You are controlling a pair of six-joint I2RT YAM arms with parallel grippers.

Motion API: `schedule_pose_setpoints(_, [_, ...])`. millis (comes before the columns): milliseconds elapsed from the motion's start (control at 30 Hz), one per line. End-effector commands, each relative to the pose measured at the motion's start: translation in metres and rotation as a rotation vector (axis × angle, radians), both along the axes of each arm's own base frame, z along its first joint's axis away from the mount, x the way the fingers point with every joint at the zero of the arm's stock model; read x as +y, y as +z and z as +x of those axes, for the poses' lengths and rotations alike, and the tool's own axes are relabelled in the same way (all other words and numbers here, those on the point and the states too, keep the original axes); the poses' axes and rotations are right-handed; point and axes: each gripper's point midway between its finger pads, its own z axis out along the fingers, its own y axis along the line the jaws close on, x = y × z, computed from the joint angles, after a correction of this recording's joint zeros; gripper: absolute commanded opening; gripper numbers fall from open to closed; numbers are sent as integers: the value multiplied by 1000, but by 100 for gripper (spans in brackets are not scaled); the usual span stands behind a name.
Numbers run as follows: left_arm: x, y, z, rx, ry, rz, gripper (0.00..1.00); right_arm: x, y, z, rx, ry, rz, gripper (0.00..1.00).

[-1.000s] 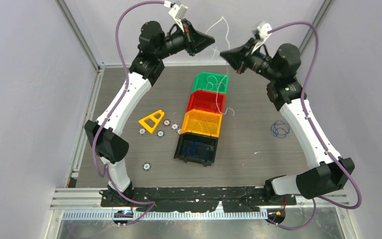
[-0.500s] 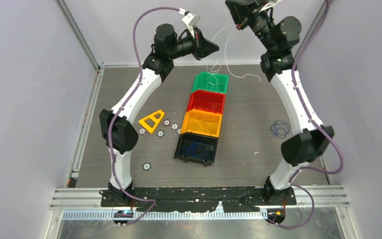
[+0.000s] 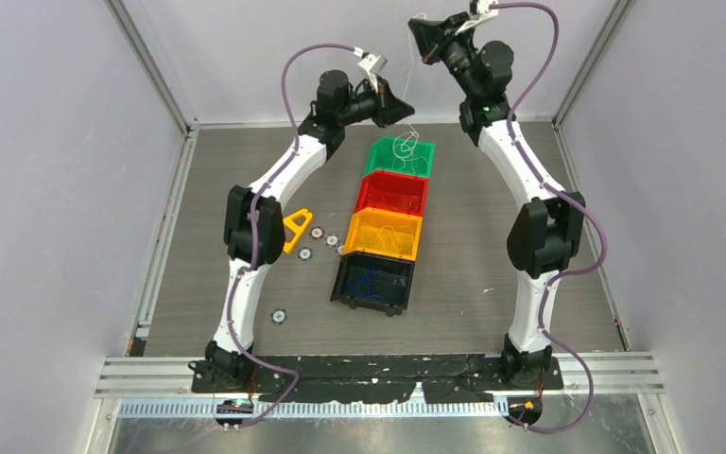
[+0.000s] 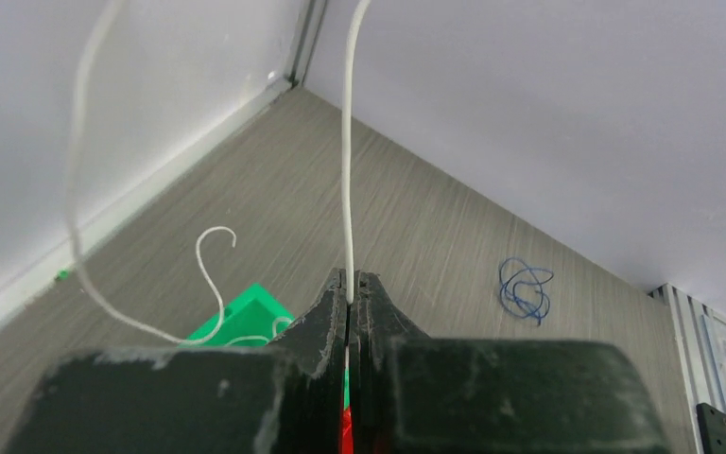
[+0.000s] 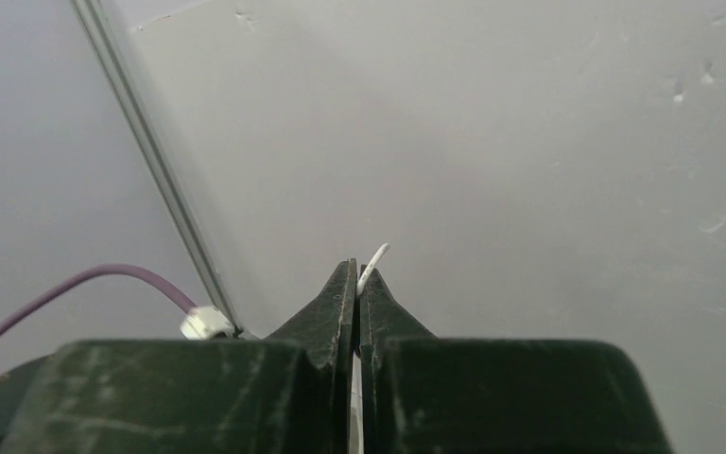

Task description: Untangle the cables

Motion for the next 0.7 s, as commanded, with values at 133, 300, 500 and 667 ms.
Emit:
schedule_pose_setpoints(133, [17,-8,23,-14,43,-54,0,31,2,11,-60,25,22,5])
schedule_pose_setpoints(300, [51,7,29,-18,86,-58,0,49,13,6,-72,53,60,5])
schedule_pose_setpoints(500, [59,-5,26,0,73,-22,0,54,-9,12,-37,66,65,5])
schedule_pose_setpoints(667, [57,-14,31,13,71,-8,0,45,-38,24,-2,55,43,5])
